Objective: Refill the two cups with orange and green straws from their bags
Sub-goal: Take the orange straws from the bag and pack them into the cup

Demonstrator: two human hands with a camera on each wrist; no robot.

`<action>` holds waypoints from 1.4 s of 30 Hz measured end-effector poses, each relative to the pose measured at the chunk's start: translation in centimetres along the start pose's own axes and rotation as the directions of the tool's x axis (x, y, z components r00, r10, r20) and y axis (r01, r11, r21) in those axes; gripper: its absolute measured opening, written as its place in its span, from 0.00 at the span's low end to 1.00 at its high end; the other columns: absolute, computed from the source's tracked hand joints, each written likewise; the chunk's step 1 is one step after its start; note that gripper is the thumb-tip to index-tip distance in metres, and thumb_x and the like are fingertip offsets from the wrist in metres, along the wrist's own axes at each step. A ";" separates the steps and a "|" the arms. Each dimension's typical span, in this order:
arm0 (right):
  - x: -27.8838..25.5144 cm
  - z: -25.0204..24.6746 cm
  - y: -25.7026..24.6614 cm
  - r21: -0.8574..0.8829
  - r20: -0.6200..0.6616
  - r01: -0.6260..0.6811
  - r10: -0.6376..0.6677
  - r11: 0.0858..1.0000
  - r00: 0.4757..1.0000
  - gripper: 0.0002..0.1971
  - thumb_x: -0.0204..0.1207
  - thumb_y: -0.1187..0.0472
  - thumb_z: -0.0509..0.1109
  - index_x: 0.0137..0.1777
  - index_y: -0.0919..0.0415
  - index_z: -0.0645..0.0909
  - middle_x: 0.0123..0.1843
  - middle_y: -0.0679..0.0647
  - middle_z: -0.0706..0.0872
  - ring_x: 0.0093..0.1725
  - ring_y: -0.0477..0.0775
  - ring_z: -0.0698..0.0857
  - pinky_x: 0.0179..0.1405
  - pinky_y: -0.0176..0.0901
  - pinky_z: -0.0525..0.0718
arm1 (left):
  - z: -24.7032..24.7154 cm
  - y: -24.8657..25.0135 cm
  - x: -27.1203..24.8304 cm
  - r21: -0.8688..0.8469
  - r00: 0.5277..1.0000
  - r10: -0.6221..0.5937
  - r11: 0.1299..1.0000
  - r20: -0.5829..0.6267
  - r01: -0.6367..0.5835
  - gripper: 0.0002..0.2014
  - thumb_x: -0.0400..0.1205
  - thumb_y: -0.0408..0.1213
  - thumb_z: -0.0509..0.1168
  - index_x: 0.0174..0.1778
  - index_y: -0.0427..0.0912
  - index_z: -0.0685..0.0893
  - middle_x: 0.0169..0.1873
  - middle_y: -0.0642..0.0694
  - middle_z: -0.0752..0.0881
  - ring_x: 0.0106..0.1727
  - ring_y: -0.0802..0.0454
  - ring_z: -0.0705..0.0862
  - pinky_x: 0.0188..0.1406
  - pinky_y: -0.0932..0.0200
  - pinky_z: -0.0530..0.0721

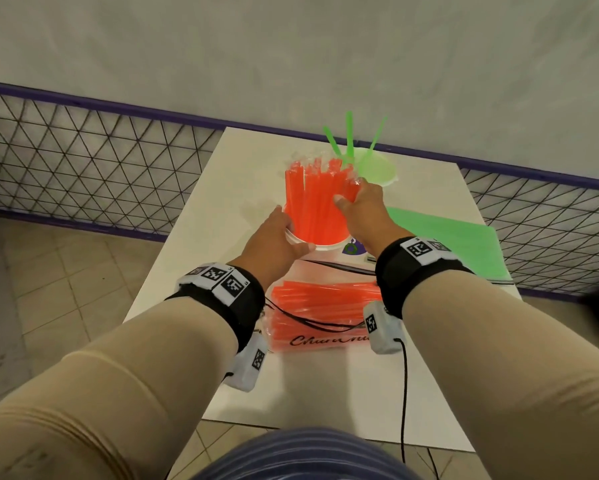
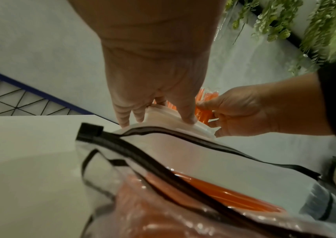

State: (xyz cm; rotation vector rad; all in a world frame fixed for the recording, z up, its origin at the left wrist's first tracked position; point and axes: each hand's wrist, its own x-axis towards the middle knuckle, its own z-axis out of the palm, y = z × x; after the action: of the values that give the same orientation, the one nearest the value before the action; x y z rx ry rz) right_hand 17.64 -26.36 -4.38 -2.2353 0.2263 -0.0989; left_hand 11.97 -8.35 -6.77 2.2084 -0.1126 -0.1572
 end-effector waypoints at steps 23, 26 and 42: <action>-7.7 -2.2 -3.1 -0.052 -0.328 0.181 -0.188 0.982 0.926 0.32 0.73 0.70 0.68 0.77 0.61 0.65 0.70 0.57 0.71 0.66 0.54 0.74 0.60 0.41 0.76 | -0.6 1.1 -3.6 -0.085 0.964 -0.030 0.996 -0.263 0.008 0.10 0.79 0.42 0.70 0.45 0.41 0.77 0.54 0.47 0.78 0.54 0.49 0.79 0.44 0.60 0.72; -10.9 -1.7 -3.6 -0.214 0.037 0.433 -0.436 0.876 0.899 0.12 0.78 0.65 0.64 0.61 0.58 0.80 0.54 0.50 0.82 0.52 0.49 0.80 0.52 0.45 0.80 | -0.7 0.0 -5.1 -0.047 0.991 -0.024 0.999 -0.130 0.018 0.14 0.82 0.41 0.67 0.37 0.33 0.83 0.47 0.47 0.82 0.51 0.51 0.80 0.47 0.58 0.72; -11.8 2.8 1.4 -0.513 0.695 0.591 -0.103 0.622 0.712 0.32 0.76 0.48 0.72 0.75 0.63 0.69 0.64 0.60 0.77 0.62 0.60 0.79 0.57 0.48 0.76 | -0.3 -0.8 -5.8 0.264 0.885 -0.234 0.955 0.402 0.132 0.50 0.71 0.28 0.76 0.85 0.45 0.55 0.78 0.43 0.68 0.66 0.46 0.78 0.52 0.59 0.80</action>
State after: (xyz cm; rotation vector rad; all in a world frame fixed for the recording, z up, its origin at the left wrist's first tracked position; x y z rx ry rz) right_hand 6.30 -22.75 -7.11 -2.9137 -0.7063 0.6077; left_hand 6.30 -6.82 -6.78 2.3792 -0.1704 -0.7765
